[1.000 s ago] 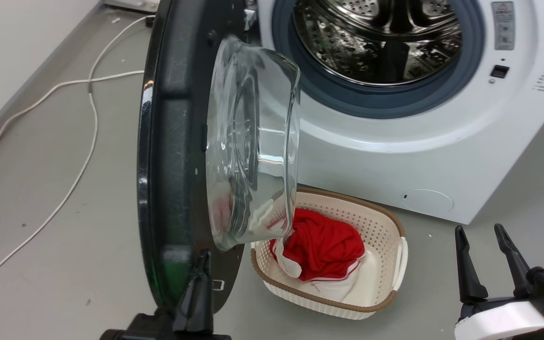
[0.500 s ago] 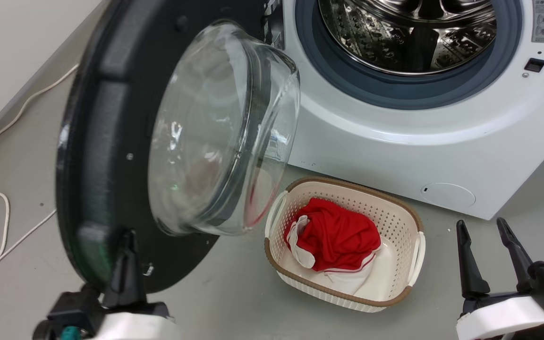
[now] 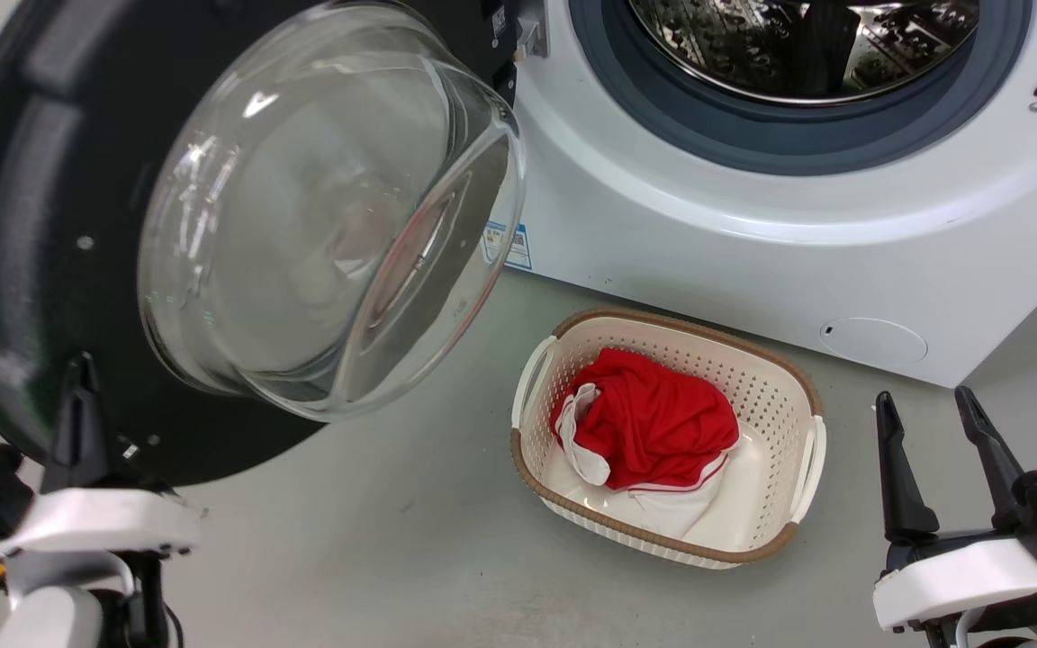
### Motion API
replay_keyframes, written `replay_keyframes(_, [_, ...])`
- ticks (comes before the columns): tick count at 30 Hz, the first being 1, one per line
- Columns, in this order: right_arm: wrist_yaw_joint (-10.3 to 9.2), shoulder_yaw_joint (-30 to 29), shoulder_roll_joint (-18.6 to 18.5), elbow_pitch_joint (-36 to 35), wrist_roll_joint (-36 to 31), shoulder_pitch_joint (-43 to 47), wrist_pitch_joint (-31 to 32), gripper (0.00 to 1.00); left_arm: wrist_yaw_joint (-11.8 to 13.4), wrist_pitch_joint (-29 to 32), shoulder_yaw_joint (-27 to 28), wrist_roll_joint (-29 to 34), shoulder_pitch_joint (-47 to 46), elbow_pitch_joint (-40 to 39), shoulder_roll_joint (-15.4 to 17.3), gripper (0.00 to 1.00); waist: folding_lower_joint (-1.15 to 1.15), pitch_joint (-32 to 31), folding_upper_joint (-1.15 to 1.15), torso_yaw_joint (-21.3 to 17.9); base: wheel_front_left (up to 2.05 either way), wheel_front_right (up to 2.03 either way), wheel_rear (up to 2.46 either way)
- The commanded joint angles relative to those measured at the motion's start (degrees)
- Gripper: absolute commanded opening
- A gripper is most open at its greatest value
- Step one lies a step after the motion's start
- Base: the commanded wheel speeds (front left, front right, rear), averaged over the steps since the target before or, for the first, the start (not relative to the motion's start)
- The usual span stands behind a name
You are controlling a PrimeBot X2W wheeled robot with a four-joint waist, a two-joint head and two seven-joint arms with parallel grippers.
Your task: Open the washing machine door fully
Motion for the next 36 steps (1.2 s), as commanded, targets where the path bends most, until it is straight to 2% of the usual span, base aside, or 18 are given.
replay_keyframes(1, [-0.04,0.0,0.1,-0.2,-0.5,-0.9,0.0,1.0,-0.4,-0.2,1.5,-0.7,-1.9,1.8,0.9,0.0,0.0,0.5,0.0,-0.2,0.0,0.0,0.0])
replay_keyframes(10, [-0.04,0.1,0.1,0.4,-0.8,-2.4,-0.3,1.0,-5.4,-0.3,4.8,-4.1,-10.4,15.0,3.6,0.0,0.0,2.1,0.0,-0.9,0.0,0.0,0.0])
replay_keyframes(20, [-0.04,0.4,0.1,1.3,-0.6,-2.9,-1.0,1.0,-8.8,-0.5,9.3,-4.5,-16.8,25.8,5.8,0.0,0.0,2.7,0.0,-2.1,0.0,0.0,0.0])
replay_keyframes(27, [-0.04,0.4,0.1,2.7,0.3,-2.3,-1.9,1.0,-8.8,-0.4,12.3,-0.3,-12.5,23.0,3.0,0.0,0.0,0.8,0.0,-2.5,0.0,0.0,0.0])
replay_keyframes(32, [-0.04,0.6,0.1,3.7,1.1,-1.6,-2.4,1.0,-8.0,-0.4,13.6,4.2,-6.4,16.7,-0.6,0.0,0.0,-1.2,0.0,-2.7,0.0,0.0,0.0])
replay_keyframes(36, [-0.04,0.7,0.1,3.9,1.2,-1.6,-2.9,1.0,-8.1,-0.4,12.2,8.5,-1.8,10.9,-2.8,0.0,0.0,-2.2,0.0,-3.2,0.0,0.0,0.0])
